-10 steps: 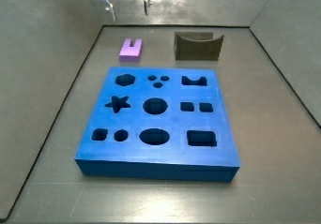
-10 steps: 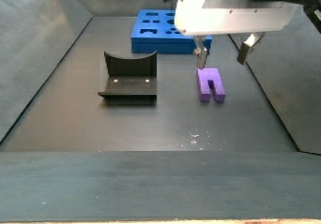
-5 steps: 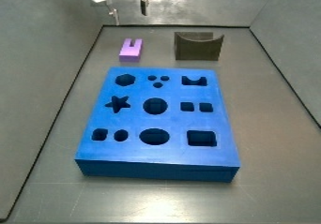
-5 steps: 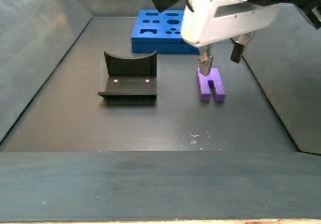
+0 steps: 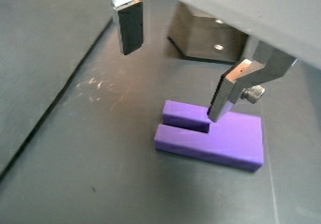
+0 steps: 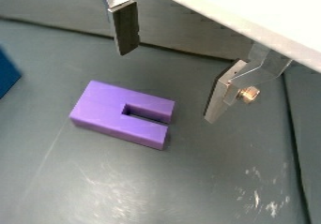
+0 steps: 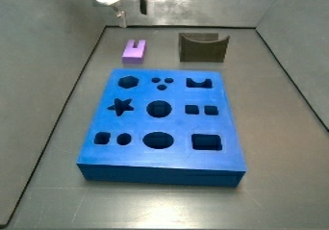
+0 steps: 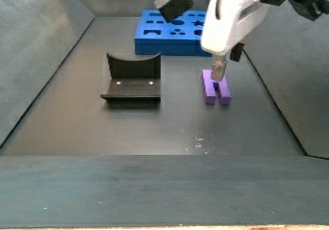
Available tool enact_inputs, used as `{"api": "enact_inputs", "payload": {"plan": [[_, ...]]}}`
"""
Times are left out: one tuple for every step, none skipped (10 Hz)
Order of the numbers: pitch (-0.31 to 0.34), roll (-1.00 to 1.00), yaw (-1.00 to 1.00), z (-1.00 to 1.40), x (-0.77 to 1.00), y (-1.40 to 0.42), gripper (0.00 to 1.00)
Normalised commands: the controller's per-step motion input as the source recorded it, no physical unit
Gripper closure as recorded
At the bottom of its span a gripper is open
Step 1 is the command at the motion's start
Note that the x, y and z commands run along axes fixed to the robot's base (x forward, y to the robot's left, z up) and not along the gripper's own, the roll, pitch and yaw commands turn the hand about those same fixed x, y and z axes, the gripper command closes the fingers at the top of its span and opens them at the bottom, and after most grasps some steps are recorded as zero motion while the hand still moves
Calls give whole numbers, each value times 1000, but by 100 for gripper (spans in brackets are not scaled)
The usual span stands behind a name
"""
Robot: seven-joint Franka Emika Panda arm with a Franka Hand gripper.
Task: Pick up the double-square object. Move up. Rotate the double-square object. Place the double-square object on the fixture. Regrasp the double-square object. Move to above the board. Insert the double-square object.
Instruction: Rotate the double-square object.
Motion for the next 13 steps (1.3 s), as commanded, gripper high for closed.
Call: {"api": "enact_inputs", "payload": {"plan": [[-9, 2, 1000, -38, 42, -1, 0], [-10, 2, 1000, -38, 42, -1, 0], [-10, 2, 1000, -37, 42, -1, 0], [-10, 3, 1000, -37, 42, -1, 0], [-11, 3, 1000, -37, 42, -1, 0], [-11, 3, 1000, -37, 42, -1, 0], [-12, 3, 1000, -37, 42, -1, 0], [-12, 3, 1000, -37, 42, -1, 0], [-13, 3, 1000, -37, 42, -1, 0], [-13, 3, 1000, -37, 42, -1, 0], [-14, 4, 1000, -37, 42, -1, 0], [-14, 4, 1000, -37, 42, -1, 0], [-15, 4, 1000, -37, 42, -1, 0]]}}
